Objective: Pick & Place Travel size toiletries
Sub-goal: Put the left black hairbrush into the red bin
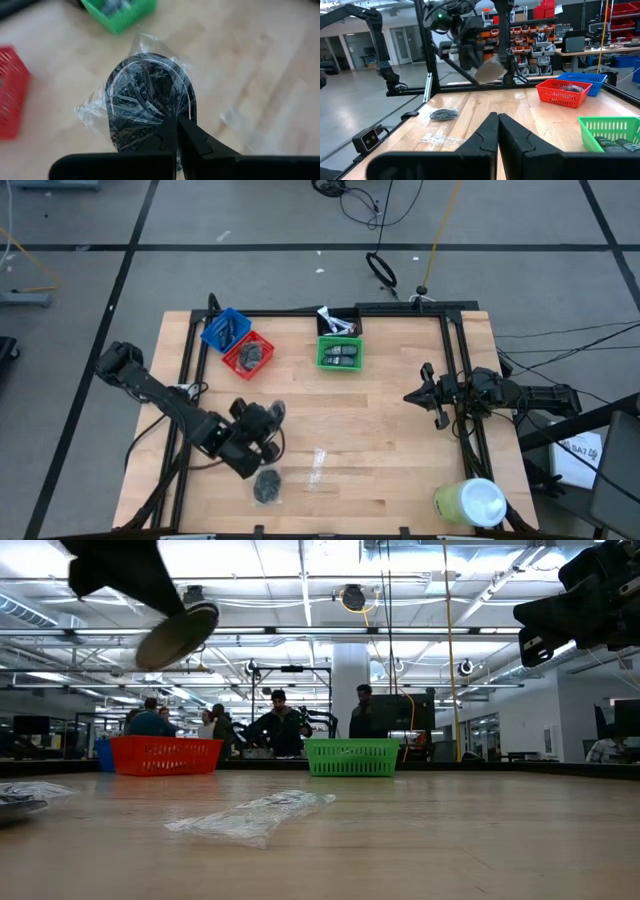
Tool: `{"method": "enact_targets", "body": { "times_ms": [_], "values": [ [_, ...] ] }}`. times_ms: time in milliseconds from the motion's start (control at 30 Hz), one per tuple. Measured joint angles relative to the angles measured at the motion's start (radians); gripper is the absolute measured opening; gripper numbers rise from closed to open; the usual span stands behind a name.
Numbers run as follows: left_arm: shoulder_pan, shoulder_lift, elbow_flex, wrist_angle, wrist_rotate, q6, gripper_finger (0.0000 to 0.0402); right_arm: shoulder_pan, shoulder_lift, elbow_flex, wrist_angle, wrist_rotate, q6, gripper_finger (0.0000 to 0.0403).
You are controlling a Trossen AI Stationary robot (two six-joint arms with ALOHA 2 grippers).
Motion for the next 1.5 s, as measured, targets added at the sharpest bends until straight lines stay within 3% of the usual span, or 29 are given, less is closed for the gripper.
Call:
{"method": "enact_targets", "body": {
  "times_ms": [233,433,600,767,933,1200,1367,1500],
  "values": [
    [0.108,-0.007,0.0,0.092,0.035,0.157,0.0,0.0,0.0,0.0,0.0,0.0,0.0,0.0],
    [0.217,-0.006,0.0,0.434,0.207,0.55,0.0,0.0,0.0,0.0,0.0,0.0,0.0,0.0],
    [0.294,-0.006,0.0,0.523,0.246,0.762,0.0,0.0,0.0,0.0,0.0,0.0,0.0,0.0],
    [0.368,-0.007,-0.032,0.544,0.298,0.775,0.0,0.0,0.0,0.0,0.0,0.0,0.0,0.0],
    [0.437,-0.011,-0.144,0.689,0.419,0.788,0.0,0.0,0.0,0.0,0.0,0.0,0.0,0.0],
    [0.579,-0.209,-0.349,0.687,0.413,0.703,0.0,0.0,0.001,0.0,0.001,0.0,0.0,0.0],
    [0.656,-0.396,-0.382,0.427,0.316,0.596,0.0,0.0,0.002,0.0,0.018,0.0,0.0,0.0],
    [0.7,-0.514,-0.381,0.313,0.286,0.604,0.0,0.0,0.005,0.0,0.016,0.0,0.0,0.0]
  ]
}}
